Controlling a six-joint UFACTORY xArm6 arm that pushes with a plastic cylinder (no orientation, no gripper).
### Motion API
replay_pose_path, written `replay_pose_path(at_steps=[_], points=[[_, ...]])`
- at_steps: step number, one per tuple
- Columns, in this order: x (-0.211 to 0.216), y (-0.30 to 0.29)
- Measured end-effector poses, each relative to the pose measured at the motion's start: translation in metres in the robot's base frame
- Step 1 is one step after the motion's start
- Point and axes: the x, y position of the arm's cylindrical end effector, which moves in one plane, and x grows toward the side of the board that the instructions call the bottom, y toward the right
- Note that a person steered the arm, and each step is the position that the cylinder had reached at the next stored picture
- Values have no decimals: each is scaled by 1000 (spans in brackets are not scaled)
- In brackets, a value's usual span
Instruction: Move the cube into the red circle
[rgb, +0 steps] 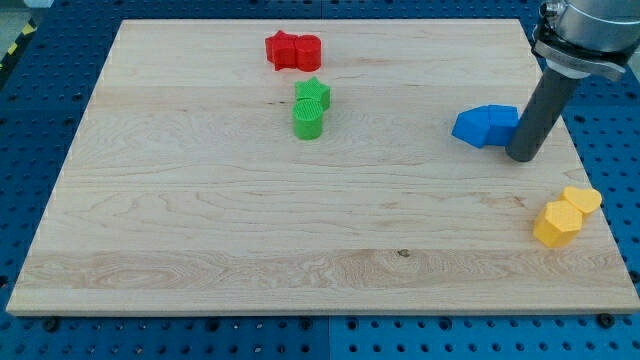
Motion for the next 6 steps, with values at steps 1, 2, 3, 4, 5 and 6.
replay_pose_path(at_steps=[1, 2, 3, 4, 5, 6], points=[[-6, 1], [-12, 1], [-15, 1], [-20, 1], [-22, 1], [-22, 1]])
